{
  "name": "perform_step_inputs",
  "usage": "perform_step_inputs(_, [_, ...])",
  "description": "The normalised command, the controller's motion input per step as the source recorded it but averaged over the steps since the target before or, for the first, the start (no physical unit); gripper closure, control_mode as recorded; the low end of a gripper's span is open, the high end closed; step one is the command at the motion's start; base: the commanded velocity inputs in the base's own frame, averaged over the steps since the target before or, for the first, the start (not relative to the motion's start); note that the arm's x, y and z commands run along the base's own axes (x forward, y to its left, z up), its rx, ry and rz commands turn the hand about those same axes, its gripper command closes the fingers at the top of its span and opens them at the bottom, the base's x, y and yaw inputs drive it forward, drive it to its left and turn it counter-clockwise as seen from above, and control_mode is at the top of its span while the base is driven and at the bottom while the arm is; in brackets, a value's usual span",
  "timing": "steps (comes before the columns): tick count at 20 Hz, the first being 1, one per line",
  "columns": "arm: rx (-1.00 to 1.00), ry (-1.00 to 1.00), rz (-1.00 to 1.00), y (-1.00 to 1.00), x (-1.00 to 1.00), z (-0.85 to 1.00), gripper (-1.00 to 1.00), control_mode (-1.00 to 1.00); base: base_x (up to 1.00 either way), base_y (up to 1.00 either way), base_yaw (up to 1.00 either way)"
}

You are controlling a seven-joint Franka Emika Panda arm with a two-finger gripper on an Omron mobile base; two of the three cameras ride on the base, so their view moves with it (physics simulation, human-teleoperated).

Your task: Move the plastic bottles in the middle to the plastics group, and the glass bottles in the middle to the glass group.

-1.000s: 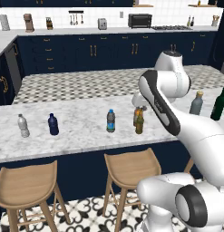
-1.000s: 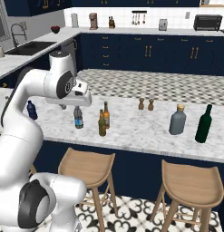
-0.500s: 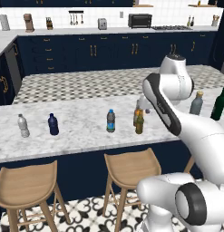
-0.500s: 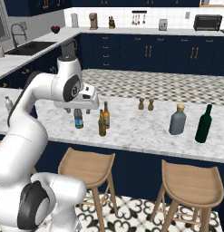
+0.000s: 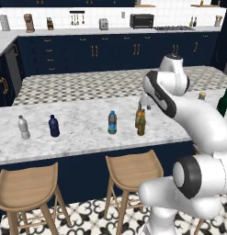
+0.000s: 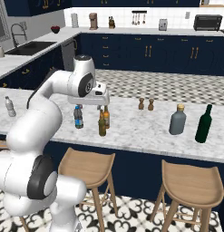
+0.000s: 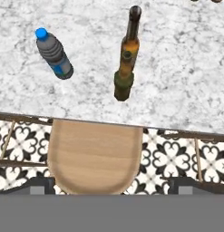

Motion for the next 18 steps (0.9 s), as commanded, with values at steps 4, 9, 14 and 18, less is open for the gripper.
perform_step_inputs(4, [-0.02, 0.00, 0.00, 0.12, 0.66, -0.31, -1.00, -1.00, 0.00, 0.00, 0.00])
perform_step_inputs(9, [-0.03, 0.00, 0.00, 0.03, 0.53, -0.43, -1.00, -1.00, 0.00, 0.00, 0.00])
perform_step_inputs(14, [0.00, -0.01, 0.09, -0.11, 0.06, -0.43, -1.00, -1.00, 0.00, 0.00, 0.00])
perform_step_inputs(18, [0.00, -0.08, 0.07, -0.15, 0.12, -0.34, -1.00, -1.00, 0.00, 0.00, 0.00])
